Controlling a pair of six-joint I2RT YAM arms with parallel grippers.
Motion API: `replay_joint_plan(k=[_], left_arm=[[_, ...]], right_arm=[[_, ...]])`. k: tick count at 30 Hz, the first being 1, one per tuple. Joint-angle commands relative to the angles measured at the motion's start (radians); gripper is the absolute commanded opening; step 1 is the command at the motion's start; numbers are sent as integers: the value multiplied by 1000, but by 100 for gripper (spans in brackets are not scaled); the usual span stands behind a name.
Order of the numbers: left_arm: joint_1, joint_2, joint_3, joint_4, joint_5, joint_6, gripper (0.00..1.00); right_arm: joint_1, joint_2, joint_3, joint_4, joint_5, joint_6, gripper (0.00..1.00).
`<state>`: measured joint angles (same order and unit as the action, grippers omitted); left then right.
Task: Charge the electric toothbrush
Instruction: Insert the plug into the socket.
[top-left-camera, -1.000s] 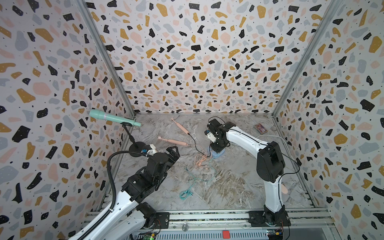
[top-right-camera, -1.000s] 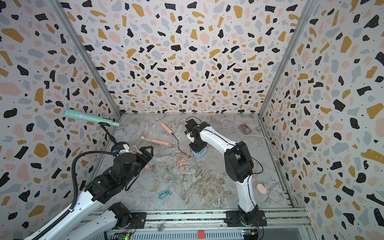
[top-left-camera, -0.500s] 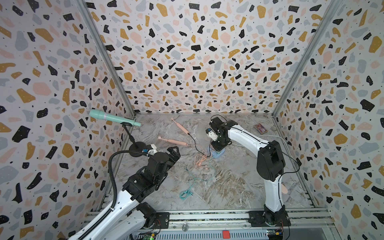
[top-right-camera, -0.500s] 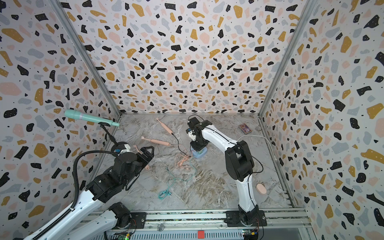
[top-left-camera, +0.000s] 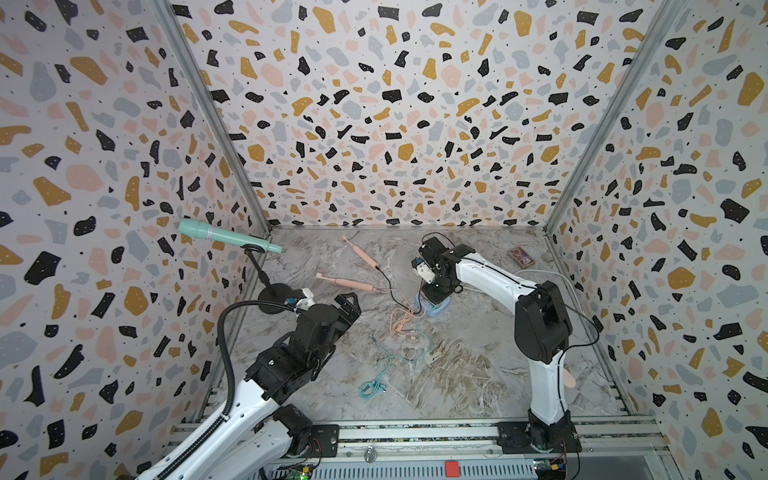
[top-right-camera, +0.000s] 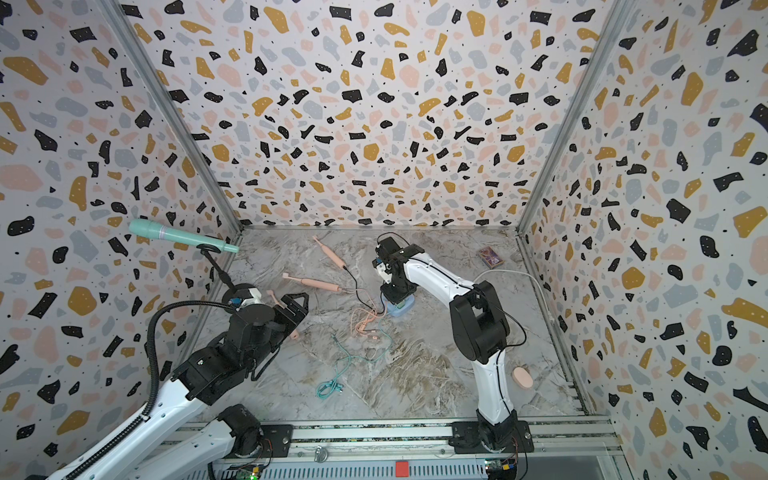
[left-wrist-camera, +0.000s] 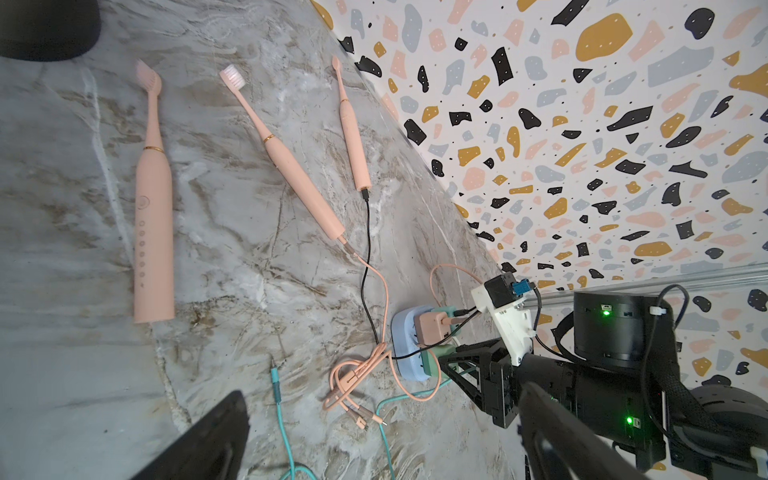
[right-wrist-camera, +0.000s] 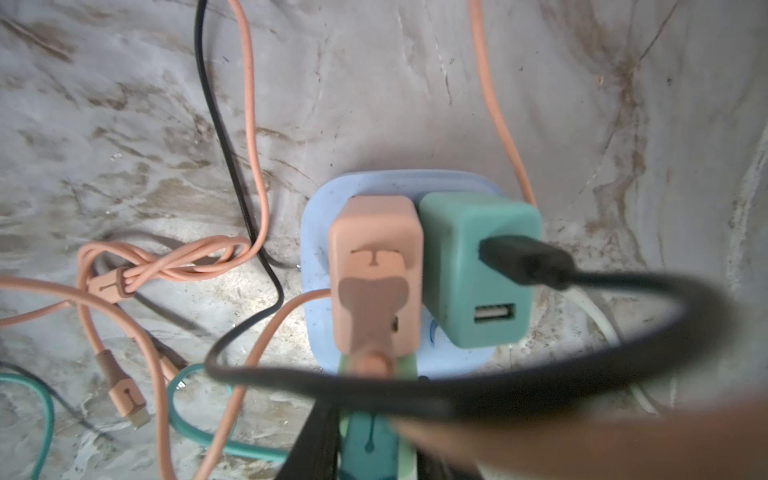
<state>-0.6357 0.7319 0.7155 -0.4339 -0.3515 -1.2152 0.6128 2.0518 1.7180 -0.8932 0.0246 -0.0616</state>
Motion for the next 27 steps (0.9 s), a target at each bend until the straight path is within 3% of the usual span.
replay_joint_plan(k=[1,4,8,14,21,27], left_arm=[[5,5,35,13,-2,21,100],[5,5,37,10,-7,22,100],[5,11,41,12,-10,22,100],[7,32,47,21,-23,31,100],[28,14,61,-31,-84,82,100],[111,-7,49,-76,-90,126,100]], right_arm=[[-11,68,-30,-59,78,27,0],[1,18,29,-78,95,39,0],[14,-83,46,-60,119,61,44],[17,-220,-47,48,89,95,72],[56,-491,-221,220,-7,206,72],[428,-607,-488,397,-23,269,68]])
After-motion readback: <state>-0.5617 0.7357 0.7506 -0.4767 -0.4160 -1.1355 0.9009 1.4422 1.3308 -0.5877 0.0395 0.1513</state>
